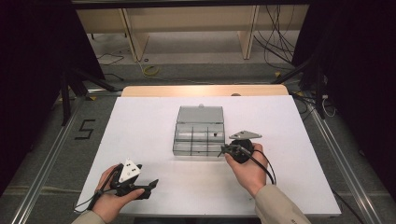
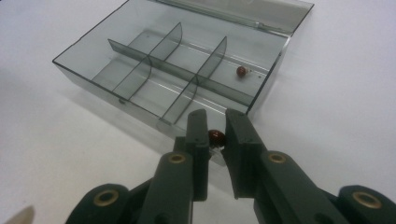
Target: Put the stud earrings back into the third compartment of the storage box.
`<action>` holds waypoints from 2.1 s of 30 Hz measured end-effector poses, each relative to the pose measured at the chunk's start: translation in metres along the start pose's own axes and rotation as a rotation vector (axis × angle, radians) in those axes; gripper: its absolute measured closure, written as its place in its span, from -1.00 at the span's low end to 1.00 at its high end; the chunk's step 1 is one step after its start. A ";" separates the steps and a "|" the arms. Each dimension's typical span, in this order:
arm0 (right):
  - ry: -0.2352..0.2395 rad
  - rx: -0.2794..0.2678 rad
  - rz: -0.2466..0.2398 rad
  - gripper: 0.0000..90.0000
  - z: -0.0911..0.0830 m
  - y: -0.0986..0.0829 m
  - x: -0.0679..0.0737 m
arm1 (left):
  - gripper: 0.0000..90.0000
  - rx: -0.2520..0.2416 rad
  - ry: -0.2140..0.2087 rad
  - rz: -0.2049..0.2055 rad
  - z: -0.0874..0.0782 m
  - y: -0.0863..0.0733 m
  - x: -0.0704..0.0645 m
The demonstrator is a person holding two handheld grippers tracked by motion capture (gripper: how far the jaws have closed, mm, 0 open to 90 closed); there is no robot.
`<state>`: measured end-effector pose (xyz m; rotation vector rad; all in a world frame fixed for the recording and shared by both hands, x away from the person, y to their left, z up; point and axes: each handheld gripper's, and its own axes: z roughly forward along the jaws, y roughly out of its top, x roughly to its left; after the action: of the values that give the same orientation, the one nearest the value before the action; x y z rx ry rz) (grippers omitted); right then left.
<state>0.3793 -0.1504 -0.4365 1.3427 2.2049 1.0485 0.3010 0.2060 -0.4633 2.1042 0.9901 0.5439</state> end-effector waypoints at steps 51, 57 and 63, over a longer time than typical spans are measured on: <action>-0.007 -0.059 -0.004 0.79 0.016 0.029 -0.018 | -0.55 0.002 0.002 0.004 0.001 0.000 -0.001; -0.010 -0.063 -0.001 0.79 0.023 0.034 -0.022 | -0.55 0.005 0.001 0.003 0.001 0.000 -0.001; -0.010 -0.059 -0.010 0.79 0.031 0.039 -0.023 | -0.55 0.005 0.002 0.004 0.001 0.000 0.000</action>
<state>0.4338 -0.1473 -0.4301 1.3079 2.1540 1.0918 0.3015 0.2053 -0.4643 2.1107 0.9895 0.5465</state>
